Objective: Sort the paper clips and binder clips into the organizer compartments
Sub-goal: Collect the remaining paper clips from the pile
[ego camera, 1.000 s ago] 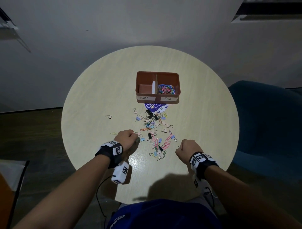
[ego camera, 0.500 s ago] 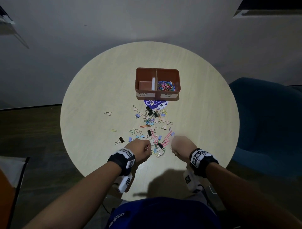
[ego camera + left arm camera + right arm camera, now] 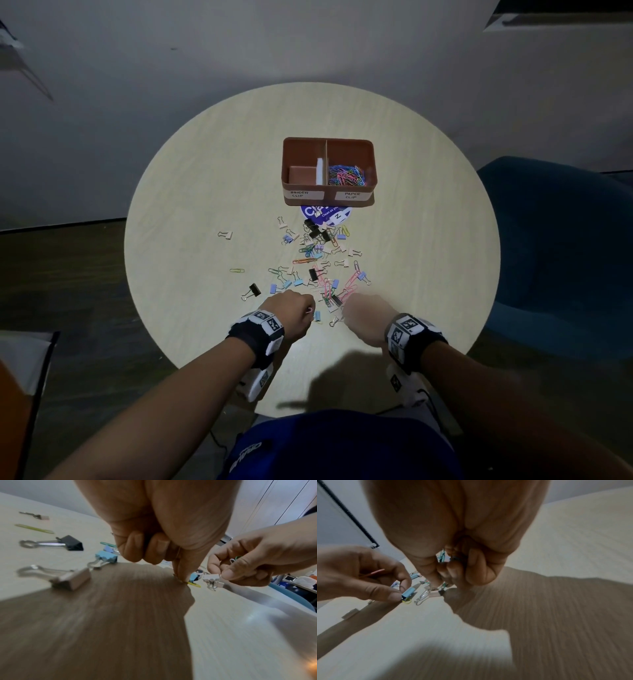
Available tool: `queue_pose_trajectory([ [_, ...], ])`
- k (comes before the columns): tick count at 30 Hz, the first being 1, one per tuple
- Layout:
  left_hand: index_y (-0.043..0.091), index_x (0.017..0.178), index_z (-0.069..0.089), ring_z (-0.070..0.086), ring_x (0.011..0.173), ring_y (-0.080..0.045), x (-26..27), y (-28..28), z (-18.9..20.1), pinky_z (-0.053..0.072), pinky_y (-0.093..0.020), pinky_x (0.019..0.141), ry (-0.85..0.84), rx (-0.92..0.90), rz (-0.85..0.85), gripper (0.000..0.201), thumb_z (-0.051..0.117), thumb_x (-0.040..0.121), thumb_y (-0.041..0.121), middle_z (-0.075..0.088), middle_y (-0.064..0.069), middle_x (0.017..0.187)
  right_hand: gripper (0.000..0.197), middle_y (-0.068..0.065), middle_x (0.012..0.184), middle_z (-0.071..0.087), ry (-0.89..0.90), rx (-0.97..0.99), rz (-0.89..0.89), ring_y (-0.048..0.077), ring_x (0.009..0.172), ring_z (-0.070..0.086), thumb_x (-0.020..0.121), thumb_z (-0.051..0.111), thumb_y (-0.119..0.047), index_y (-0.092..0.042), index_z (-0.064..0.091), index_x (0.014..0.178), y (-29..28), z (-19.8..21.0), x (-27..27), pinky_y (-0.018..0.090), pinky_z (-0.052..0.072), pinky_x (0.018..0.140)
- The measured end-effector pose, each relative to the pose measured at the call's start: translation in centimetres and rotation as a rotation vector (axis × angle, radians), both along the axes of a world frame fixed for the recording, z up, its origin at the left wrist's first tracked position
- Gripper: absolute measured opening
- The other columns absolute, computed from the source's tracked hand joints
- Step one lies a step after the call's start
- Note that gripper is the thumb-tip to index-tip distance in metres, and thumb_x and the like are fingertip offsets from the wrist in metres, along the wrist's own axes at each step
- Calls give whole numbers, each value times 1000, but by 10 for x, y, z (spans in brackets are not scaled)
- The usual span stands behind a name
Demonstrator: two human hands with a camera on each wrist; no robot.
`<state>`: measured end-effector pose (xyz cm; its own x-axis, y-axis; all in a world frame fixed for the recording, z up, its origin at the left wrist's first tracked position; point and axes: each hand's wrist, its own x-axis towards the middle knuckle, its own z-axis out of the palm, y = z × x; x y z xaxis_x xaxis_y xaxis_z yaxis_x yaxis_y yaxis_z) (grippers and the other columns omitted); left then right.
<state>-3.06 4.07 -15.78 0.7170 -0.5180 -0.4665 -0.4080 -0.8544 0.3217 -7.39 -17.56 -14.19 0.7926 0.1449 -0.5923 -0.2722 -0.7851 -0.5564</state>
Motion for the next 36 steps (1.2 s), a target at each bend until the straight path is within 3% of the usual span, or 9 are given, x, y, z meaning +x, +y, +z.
queue_pose_trajectory([
  [4, 28, 92, 55, 61, 82, -23, 0, 17, -1, 54, -35, 70, 28, -4, 35, 15, 43, 91, 36, 65, 2, 89, 9, -14, 91, 64, -31, 71, 22, 7, 77, 58, 91, 58, -24, -29, 65, 88, 8, 4, -1, 21, 43, 66],
  [9, 30, 94, 54, 60, 84, -21, -6, 22, 3, 50, -32, 68, -6, -17, -1, 10, 45, 91, 34, 65, 4, 90, 15, -5, 76, 69, -69, 70, -176, 16, 55, 56, 95, 52, -24, -28, 60, 82, 4, -1, 1, 27, 46, 53],
  [14, 33, 108, 59, 60, 95, -23, -14, 11, 8, 49, -32, 74, -14, 5, -126, 19, 48, 93, 31, 65, 2, 103, 18, -8, 82, 65, -116, -16, -51, 22, 74, 61, 96, 46, -22, -29, 61, 92, 5, -2, 2, 30, 47, 66],
  [17, 33, 114, 61, 61, 100, -25, -17, 10, 7, 52, -34, 77, -21, 40, -143, 26, 46, 93, 30, 66, 0, 107, 8, -8, 71, 60, -142, -118, 12, 21, 69, 61, 90, 53, -29, -31, 60, 94, 7, -1, 0, 27, 47, 61],
  [21, 28, 98, 51, 60, 82, -30, -18, 13, 12, 48, -32, 65, -65, 43, -102, 12, 43, 90, 25, 58, -2, 84, 19, -4, 72, 60, -161, -163, 2, 22, 72, 61, 87, 58, -21, -28, 62, 104, 5, -1, 0, 29, 49, 65],
  [27, 34, 126, 54, 62, 103, -29, -15, 13, 6, 51, -35, 79, -69, 21, -26, 33, 49, 94, 34, 66, -1, 115, 24, -13, 64, 50, -174, -147, 3, 20, 64, 57, 87, 58, -17, -33, 64, 104, 0, -5, 0, 27, 48, 61],
  [29, 33, 125, 55, 63, 103, -28, -15, 12, 4, 50, -34, 79, -81, 23, 1, 31, 50, 94, 35, 66, -1, 114, 19, -18, 65, 45, -190, -182, 65, 16, 70, 54, 89, 60, -22, -32, 65, 105, -1, -5, 1, 24, 42, 65],
  [32, 29, 116, 58, 64, 98, -24, -13, 15, 1, 53, -34, 80, -88, 3, 150, 25, 52, 93, 36, 67, 1, 109, 10, -11, 72, 55, -209, -232, 108, 19, 76, 59, 88, 60, -30, -30, 64, 97, -4, -5, 2, 26, 43, 64],
  [36, 30, 112, 61, 64, 96, -22, -9, 20, -1, 53, -32, 79, -93, -8, 205, 24, 52, 91, 40, 69, 3, 106, 17, -13, 81, 53, -221, -221, 134, 14, 77, 52, 89, 60, -33, -31, 63, 106, -4, -6, 2, 25, 39, 67],
])
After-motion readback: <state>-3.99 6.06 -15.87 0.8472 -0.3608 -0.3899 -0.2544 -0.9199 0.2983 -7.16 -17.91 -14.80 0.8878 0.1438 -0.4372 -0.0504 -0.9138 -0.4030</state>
